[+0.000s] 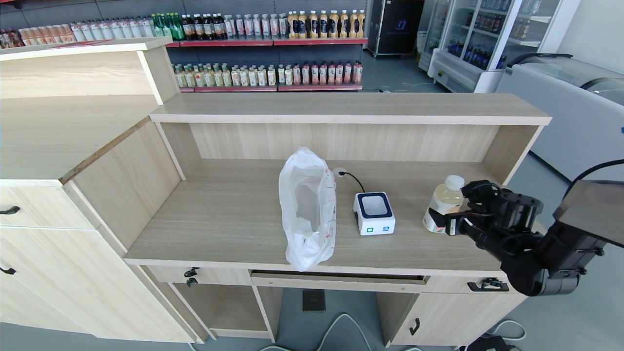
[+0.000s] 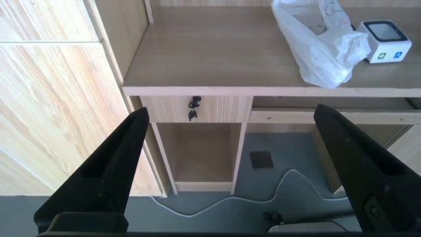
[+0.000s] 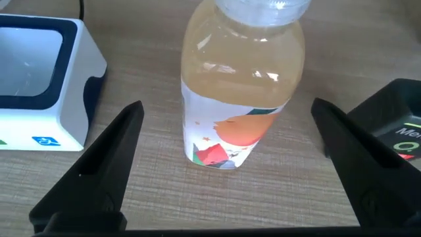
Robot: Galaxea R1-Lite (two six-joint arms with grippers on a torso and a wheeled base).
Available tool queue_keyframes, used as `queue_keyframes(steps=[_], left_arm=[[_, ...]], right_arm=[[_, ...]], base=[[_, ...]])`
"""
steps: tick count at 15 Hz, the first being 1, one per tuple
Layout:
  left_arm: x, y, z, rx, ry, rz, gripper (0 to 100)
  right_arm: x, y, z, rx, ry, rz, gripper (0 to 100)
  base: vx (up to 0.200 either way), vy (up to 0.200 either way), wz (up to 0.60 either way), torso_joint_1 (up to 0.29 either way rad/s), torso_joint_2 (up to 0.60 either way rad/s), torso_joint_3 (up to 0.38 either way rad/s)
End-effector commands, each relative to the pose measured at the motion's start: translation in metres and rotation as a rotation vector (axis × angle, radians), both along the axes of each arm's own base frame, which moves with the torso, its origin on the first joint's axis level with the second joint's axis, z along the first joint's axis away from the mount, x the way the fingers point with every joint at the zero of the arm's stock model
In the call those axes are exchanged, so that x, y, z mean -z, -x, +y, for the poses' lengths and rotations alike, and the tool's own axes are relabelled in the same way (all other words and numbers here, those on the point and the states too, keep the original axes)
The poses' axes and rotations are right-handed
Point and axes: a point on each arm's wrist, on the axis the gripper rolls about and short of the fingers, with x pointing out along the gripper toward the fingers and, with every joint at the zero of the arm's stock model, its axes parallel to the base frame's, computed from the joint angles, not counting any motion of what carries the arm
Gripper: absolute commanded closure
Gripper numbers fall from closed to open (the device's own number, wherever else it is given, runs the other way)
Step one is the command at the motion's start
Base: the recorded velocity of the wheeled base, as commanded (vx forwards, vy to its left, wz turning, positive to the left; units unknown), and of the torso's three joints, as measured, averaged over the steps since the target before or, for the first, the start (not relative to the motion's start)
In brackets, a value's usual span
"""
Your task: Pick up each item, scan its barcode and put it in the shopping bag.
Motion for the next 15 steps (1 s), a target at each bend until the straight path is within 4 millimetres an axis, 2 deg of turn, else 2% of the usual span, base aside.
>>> queue_keyframes(steps=[1, 6, 10, 15], left_arm=[[0.0, 0.0, 0.0, 0.0, 0.001, 0.0, 0], [0.0, 0.0, 0.0, 0.0, 0.001, 0.0, 0], [0.0, 0.0, 0.0, 0.0, -0.001, 0.0, 0], [0.0, 0.0, 0.0, 0.0, -0.001, 0.0, 0]], right_arm=[[0.006, -0.007, 0.003, -0.004, 0.001, -0.002, 0], [0.015, -0.031, 0.005, -0.011, 0.0, -0.032, 0], [0.029, -0.041, 0.014, -0.034, 0.0, -0.025, 0], [0.039, -0.052, 0.016, -0.039, -0.002, -0.032, 0]], base=[[0.0, 0.0, 0.0, 0.0, 0.0, 0.0], [0.0, 0.0, 0.0, 0.0, 0.0, 0.0], [0.0, 0.0, 0.0, 0.0, 0.0, 0.0], [0.0, 0.0, 0.0, 0.0, 0.0, 0.0]])
